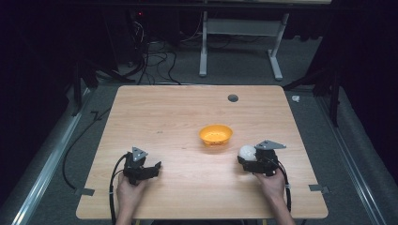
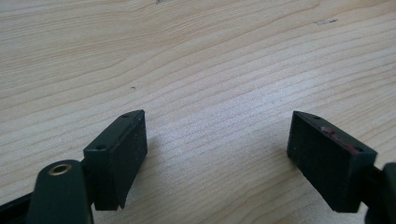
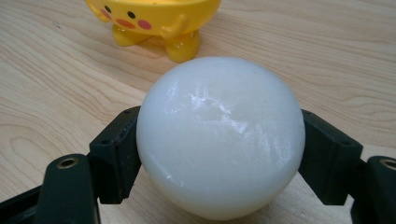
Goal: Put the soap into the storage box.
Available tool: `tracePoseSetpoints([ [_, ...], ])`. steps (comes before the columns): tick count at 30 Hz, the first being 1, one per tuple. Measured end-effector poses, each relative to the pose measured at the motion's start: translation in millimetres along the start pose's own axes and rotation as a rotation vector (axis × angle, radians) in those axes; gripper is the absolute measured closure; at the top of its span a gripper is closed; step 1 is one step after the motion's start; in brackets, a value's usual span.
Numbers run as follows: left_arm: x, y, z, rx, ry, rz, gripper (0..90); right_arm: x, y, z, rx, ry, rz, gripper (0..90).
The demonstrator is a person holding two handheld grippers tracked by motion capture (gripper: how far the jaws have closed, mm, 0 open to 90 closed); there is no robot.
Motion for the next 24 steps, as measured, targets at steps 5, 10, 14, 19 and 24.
tracePoseSetpoints([
  [5, 0.1, 0.0, 0.0, 0.000, 0.001, -0.001, 20.6, -0.6, -2.7, -4.9, -0.015, 0.003, -0.003, 24.8],
  [10, 0.1, 0.0, 0.0, 0.000, 0.000, 0.001, 20.6, -0.9, -4.2, -10.6, -0.028, -0.001, -0.016, 24.9],
  [14, 0.1, 0.0, 0.0, 0.000, 0.000, 0.000, 20.6, -0.7, -4.5, -15.4, -0.036, -0.004, -0.017, 24.9],
  [19, 0.1, 0.0, 0.0, 0.000, 0.000, 0.000, 20.6, -0.3, -2.9, -19.9, -0.034, -0.016, -0.025, 24.9],
  [24, 0.1, 0.0, 0.0, 0.000, -0.001, 0.001, 20.6, 2.1, -2.8, -27.0, -0.042, -0.026, -0.037, 24.9],
])
Point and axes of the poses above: each handheld gripper's, and its own axes: y roughly forward along the jaws, z roughly out of its underside, x roughly to its left, the point moved 1 cm from there along y, roughly forward along the jaws, and after that the axes turned 13 degrees about -y, right-handed, at the moved point
